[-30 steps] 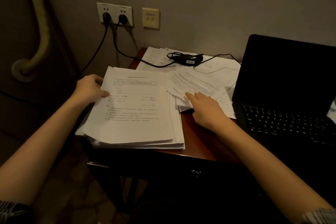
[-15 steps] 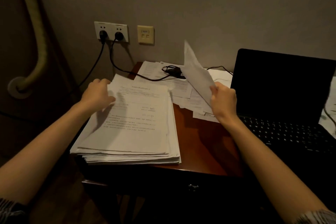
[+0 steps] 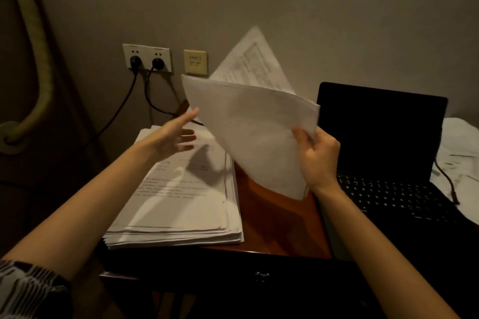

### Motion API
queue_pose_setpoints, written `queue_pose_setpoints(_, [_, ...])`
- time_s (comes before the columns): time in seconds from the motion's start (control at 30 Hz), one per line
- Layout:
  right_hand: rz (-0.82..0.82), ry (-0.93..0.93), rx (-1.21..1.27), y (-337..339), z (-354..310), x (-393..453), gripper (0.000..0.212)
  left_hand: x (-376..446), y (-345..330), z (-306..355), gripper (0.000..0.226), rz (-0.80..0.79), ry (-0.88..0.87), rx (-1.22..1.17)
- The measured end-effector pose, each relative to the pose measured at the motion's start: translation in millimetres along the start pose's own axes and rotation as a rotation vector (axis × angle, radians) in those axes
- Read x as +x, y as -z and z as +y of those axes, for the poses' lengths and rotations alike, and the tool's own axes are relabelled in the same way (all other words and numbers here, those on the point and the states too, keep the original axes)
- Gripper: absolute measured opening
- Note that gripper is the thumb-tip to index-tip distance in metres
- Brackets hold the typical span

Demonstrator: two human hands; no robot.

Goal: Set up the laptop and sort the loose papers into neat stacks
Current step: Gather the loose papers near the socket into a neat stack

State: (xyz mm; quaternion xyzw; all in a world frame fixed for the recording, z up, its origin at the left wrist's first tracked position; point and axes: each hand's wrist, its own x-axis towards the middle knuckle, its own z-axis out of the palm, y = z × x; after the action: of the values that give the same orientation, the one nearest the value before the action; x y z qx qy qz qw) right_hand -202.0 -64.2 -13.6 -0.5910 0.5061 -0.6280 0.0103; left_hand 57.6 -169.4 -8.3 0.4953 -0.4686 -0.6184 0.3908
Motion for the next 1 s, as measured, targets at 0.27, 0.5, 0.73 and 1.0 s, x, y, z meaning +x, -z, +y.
queue_pose_setpoints(0.27, [0.068,-0.394,0.525,4.1,21.0,8.3,0.013,-2.2,6.9,-4.5,0.083,0.165,-0.386,0.105])
queue_pose_setpoints(0.5, [0.092,-0.45,0.554,-10.1,21.3,16.5,0.022,-27.7,29.9,15.5,0.048,0.237,-0.562,0.105])
queue_pose_setpoints(0.73, [0.061,-0.53,0.623,-34.9,20.4,3.9,0.035,-38.4,48.3,6.4,0.033,0.284,-0.559,0.173])
queue_pose_setpoints(1.0, [-0.101,-0.443,0.531,-28.0,28.9,13.3,0.021,-40.4,50.0,10.2,0.02,0.369,-0.629,-0.001])
